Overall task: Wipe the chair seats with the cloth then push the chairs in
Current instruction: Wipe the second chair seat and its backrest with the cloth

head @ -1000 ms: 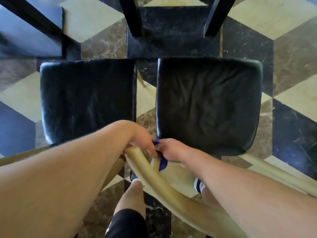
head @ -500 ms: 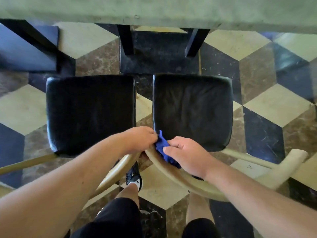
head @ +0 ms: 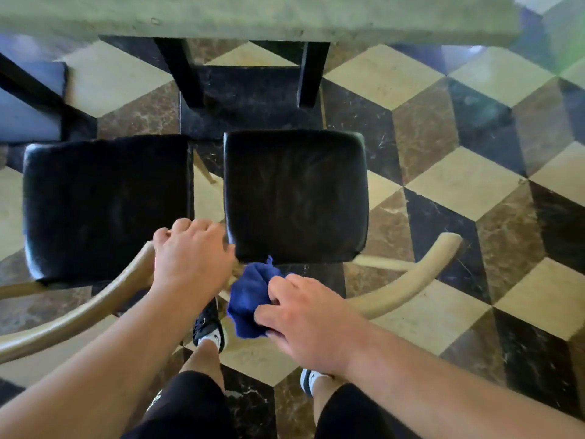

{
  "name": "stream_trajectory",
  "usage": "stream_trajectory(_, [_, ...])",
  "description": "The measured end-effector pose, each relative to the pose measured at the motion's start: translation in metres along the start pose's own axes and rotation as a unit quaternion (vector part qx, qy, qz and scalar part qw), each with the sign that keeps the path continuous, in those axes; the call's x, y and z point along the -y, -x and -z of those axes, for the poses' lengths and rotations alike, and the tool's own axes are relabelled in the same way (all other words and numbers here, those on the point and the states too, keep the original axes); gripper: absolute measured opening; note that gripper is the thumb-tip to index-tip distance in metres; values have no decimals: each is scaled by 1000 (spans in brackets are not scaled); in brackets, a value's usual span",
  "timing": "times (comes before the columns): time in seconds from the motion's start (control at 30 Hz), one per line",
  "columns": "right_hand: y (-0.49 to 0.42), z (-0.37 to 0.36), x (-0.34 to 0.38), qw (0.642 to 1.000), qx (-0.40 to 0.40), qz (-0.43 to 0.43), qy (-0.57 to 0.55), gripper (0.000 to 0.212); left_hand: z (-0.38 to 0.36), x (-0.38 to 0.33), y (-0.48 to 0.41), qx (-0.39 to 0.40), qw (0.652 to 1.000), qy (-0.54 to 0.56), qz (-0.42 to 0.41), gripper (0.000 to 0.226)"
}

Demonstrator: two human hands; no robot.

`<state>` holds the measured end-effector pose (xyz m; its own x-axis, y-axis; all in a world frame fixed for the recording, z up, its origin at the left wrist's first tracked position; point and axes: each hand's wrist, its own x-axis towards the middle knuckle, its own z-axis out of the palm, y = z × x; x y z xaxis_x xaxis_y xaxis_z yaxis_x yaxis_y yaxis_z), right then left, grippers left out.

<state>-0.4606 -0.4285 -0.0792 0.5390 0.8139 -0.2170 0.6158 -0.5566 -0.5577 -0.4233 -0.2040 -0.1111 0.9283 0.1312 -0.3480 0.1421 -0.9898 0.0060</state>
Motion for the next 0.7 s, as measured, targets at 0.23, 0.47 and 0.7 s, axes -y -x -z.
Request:
stream_trajectory(0.23, [93, 36, -66, 998, 33, 7, 46, 11, -19, -120, 57, 167, 954, -114, -223, 28])
stream_trajectory(0.47, [143, 80, -132, 990, 31, -101, 96, 14, -32, -183, 62, 232, 962, 7, -143, 32])
stream_trajectory(0.7, [105, 96, -167, 957, 79, -245, 136, 17, -20, -222, 23, 407, 871, 10, -275, 67])
